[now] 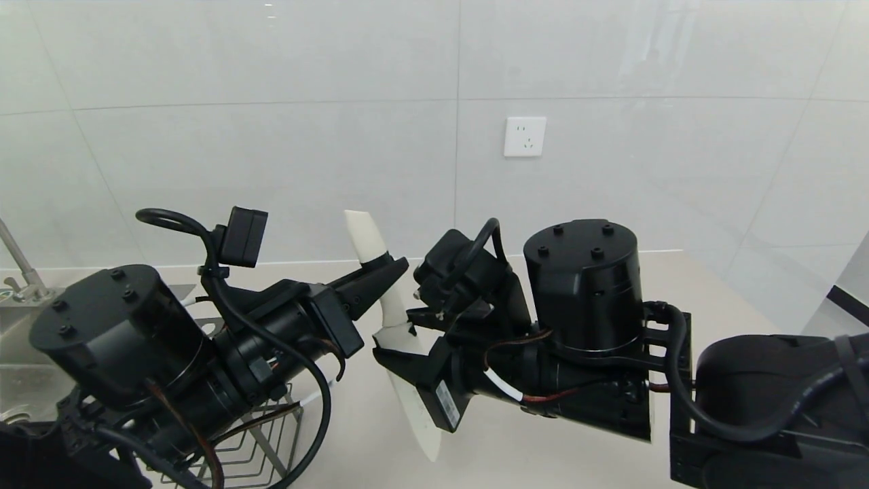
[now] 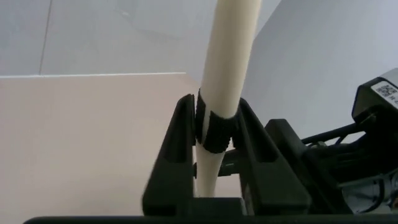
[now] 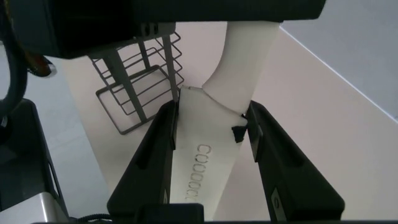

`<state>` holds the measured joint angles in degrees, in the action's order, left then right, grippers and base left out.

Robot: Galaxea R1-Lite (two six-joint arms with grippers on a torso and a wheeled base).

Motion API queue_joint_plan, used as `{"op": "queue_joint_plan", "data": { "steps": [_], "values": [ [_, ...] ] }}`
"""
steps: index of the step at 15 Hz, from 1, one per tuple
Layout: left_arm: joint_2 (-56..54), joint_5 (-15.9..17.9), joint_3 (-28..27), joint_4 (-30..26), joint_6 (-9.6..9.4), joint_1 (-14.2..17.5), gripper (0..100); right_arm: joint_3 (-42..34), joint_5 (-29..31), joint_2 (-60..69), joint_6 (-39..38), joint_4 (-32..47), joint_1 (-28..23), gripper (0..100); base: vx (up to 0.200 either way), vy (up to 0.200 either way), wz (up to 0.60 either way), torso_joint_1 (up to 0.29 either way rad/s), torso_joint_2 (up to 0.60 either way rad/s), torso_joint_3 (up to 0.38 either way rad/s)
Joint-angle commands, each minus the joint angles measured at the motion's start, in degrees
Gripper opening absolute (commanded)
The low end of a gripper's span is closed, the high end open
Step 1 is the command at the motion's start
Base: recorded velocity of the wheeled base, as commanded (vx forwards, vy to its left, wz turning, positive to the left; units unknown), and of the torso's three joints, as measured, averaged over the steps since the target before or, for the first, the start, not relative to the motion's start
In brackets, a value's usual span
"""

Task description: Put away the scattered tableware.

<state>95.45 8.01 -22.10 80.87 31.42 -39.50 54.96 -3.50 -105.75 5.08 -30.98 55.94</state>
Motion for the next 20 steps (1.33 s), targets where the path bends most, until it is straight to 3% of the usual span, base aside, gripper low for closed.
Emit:
{"op": "queue_joint_plan", "data": {
  "steps": [1, 2, 6, 9, 12, 15, 17, 18, 20],
  "values": [
    [0.00, 0.08, 0.04, 0.07, 0.05, -0.58, 0, 0.33, -0.02, -0.07, 0.10, -0.14, -0.48, 0, 0.000, 0.000, 0.00, 0.000, 0.00, 0.000],
    [0.00, 0.08, 0.04, 0.69, -0.04, -0.67, 0, 0.77, -0.10, -0.15, 0.01, -0.14, -0.40, 100, 0.000, 0.000, 0.00, 0.000, 0.00, 0.000],
    [-0.09, -0.01, 0.13, 3.41, -0.04, -0.49, 0, -1.87, -0.02, 0.55, 0.37, -0.14, -0.13, 100, 0.000, 0.000, 0.00, 0.000, 0.00, 0.000],
    [-0.35, -1.42, 0.13, 5.08, -0.30, 0.03, 0, -7.32, 0.07, 8.19, 0.19, -0.14, -0.13, 100, 0.000, 0.000, 0.00, 0.000, 0.00, 0.000],
    [-0.71, -4.58, 0.13, 6.40, -3.64, 1.00, 0, -15.23, -0.02, 19.44, 0.10, -0.22, -3.30, 100, 0.000, 0.000, 0.00, 0.000, 0.00, 0.000],
    [-2.11, -6.25, 0.39, 9.13, -4.26, 1.00, 0, -25.07, -0.10, 33.86, -0.07, -0.93, -6.20, 100, 0.000, 0.000, 0.00, 0.000, 0.00, 0.000],
    [-5.45, -6.60, 2.24, 9.13, -4.26, 1.44, 0, -31.93, -0.46, 43.18, -0.16, -1.28, -9.80, 100, 0.000, 0.000, 0.00, 0.000, 0.00, 0.000],
    [-9.93, -6.78, 4.52, 9.13, -4.26, 2.06, 0, -37.64, -0.63, 50.73, 0.10, -1.19, -15.07, 100, 0.000, 0.000, 0.00, 0.000, 0.00, 0.000],
    [-15.91, -6.78, 7.16, 8.16, -4.52, 3.29, 0, -42.04, -4.24, 62.25, 3.27, -0.93, -23.51, 100, 0.000, 0.000, 0.00, 0.000, 0.00, 0.000]
  ]
}}
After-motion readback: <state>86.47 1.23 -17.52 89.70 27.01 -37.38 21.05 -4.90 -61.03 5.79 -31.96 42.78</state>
